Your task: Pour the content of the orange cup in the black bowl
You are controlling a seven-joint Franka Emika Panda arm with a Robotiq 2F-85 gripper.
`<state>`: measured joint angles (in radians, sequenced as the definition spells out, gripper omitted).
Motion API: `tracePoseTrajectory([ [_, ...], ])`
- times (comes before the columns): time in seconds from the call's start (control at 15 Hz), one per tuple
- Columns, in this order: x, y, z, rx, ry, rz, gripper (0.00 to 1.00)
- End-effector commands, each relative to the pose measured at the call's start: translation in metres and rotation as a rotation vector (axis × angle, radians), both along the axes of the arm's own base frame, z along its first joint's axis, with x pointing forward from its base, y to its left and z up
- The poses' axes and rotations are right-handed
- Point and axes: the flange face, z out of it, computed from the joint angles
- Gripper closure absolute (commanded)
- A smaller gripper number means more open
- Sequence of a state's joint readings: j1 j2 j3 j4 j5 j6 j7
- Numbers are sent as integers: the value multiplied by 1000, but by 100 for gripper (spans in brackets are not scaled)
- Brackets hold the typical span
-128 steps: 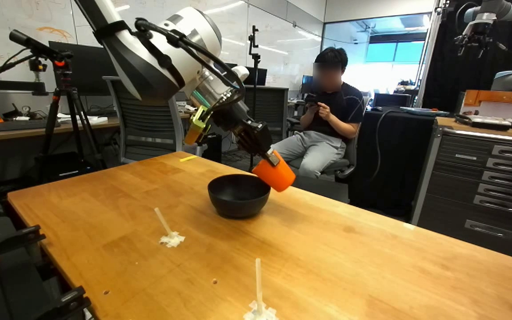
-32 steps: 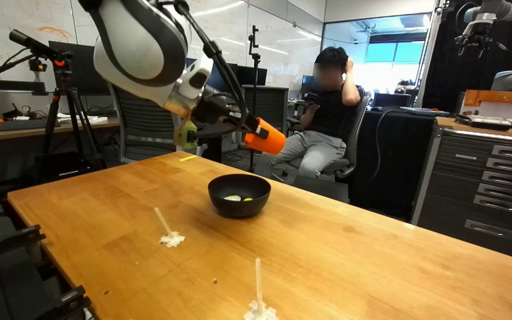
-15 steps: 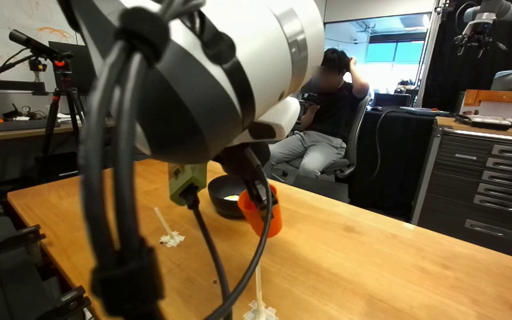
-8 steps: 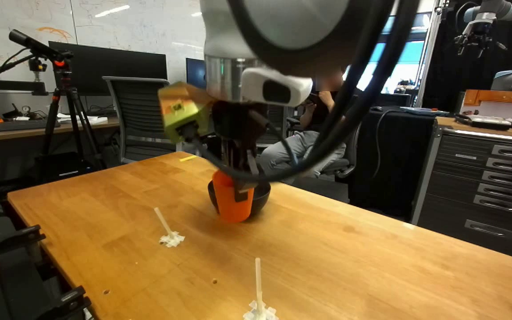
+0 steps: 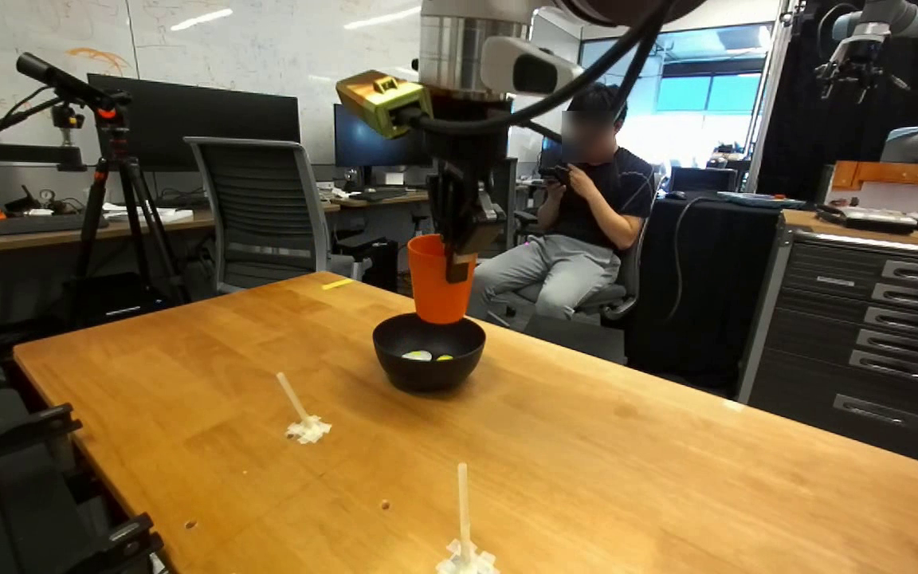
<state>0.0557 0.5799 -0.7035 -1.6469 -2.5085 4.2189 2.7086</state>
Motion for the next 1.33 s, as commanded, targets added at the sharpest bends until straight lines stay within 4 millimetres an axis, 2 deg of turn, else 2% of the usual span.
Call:
tracePoseTrajectory([
  [0.0,20,-3,-10,-24,49,3,99],
  [0.07,23,-5,-9,-27,67,4,99],
  [0.13,13,2,-35,-36,65,6,99],
  [0.27,29,-6,-22,-45,92,13,99],
  [0.33,17,-1,-47,-51,85,11,99],
  [0.47,34,-11,-30,-65,107,17,99],
  [0.53,21,-7,-55,-72,94,15,99],
  [0.6,28,-9,-50,-87,90,22,99],
  [0.67,44,-16,-31,-95,108,33,99],
  [0.73,30,-11,-58,-104,91,37,99],
  [0.8,36,-13,-55,-121,78,47,99],
  [0.87,51,-19,-40,-124,86,62,99],
  [0.93,52,-20,-44,-123,88,73,99],
  [1.0,46,-20,-62,-132,66,78,99],
  [1.13,63,-33,-52,-143,79,95,99],
  [1.2,52,-32,-76,-150,69,95,99],
  [1.27,61,-38,-71,-158,72,97,99],
])
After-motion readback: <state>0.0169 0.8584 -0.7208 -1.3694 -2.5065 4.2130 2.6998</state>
